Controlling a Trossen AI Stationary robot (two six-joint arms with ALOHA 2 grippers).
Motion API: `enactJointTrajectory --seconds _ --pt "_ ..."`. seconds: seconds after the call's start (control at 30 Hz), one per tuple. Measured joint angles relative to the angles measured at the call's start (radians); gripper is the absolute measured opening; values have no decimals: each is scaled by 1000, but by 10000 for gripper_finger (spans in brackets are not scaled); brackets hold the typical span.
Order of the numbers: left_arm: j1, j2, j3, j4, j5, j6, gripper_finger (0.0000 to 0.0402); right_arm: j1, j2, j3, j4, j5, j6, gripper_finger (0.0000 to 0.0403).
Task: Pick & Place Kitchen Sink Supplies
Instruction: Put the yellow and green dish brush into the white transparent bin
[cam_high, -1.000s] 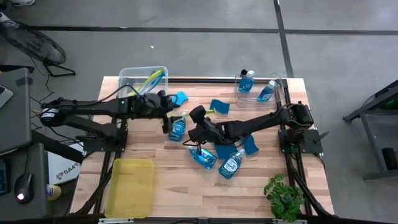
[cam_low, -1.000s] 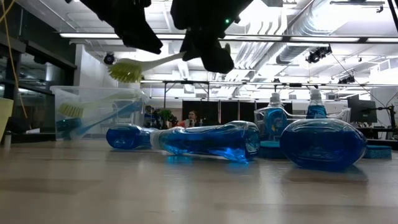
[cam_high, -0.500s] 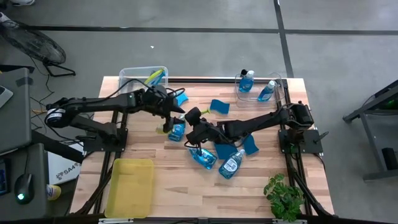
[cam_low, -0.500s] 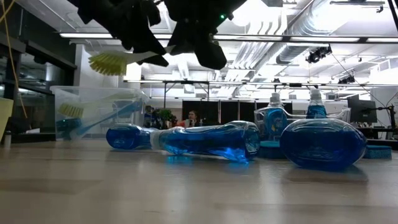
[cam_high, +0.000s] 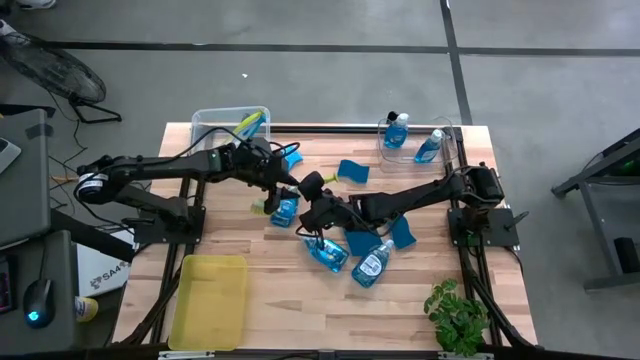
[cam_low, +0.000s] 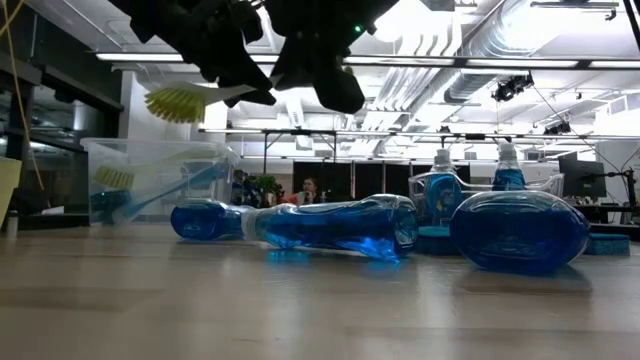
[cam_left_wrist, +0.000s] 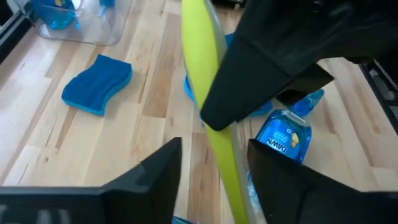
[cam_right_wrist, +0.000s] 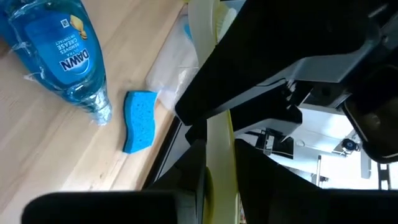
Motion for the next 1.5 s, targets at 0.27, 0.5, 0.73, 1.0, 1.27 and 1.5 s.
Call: enactJointTrajectory --seconds 0.27,0.5,0.73,1.0,1.27,1.5 --pt "1 0 0 -2 -2 -4 46 0 0 0 -6 4 22 59" --pt "0 0 0 -16 -2 1 33 0 0 0 -6 -1 125 79" --pt "0 0 0 -21 -9 4 36 0 0 0 0 51 248 116" --pt "0 0 1 -25 -83 4 38 9 -7 0 -3 144 333 171" --pt "0 -6 2 -51 -220 3 38 18 -99 0 -13 244 446 215" --pt "0 -10 77 -191 -330 28 39 6 -205 -1 -79 344 696 220"
